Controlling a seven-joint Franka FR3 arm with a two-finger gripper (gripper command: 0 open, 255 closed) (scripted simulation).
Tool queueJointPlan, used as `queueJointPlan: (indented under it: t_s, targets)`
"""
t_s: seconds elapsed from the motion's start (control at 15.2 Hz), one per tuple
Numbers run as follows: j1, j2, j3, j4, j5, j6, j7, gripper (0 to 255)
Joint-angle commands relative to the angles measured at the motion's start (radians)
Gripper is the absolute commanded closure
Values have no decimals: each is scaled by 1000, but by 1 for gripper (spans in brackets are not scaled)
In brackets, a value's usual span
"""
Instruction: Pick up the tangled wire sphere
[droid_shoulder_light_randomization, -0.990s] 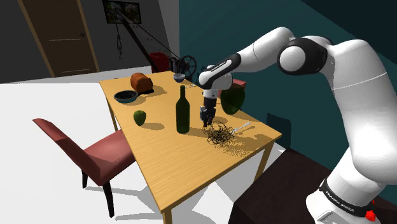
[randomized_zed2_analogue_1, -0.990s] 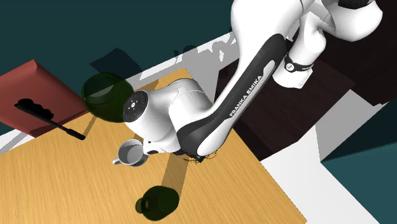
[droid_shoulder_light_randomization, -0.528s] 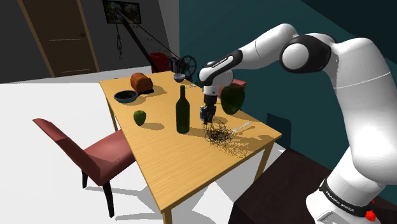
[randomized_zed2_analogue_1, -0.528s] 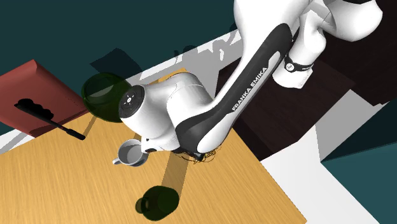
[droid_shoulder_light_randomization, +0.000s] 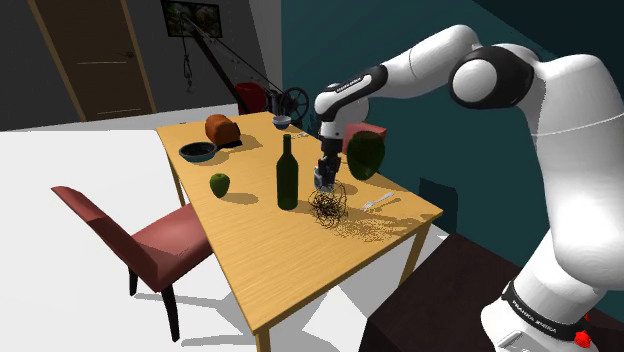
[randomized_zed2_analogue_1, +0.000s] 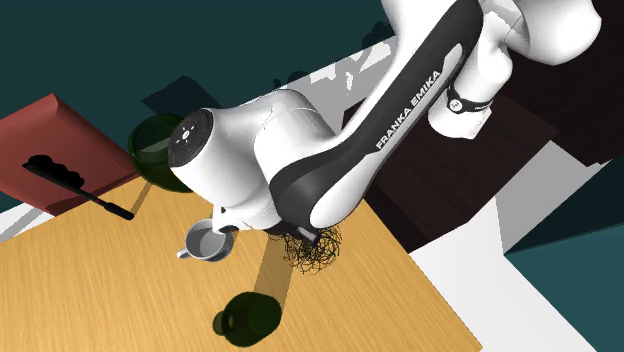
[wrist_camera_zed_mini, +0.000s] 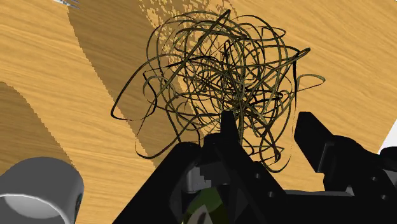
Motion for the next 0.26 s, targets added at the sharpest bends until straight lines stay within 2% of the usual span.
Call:
queueJointPlan:
  t_s: [0.0,0.2]
  targets:
    - [2,-19,0,1,-2,-16,7,255]
    - [2,-26,-1,4,-3,-27,9,255]
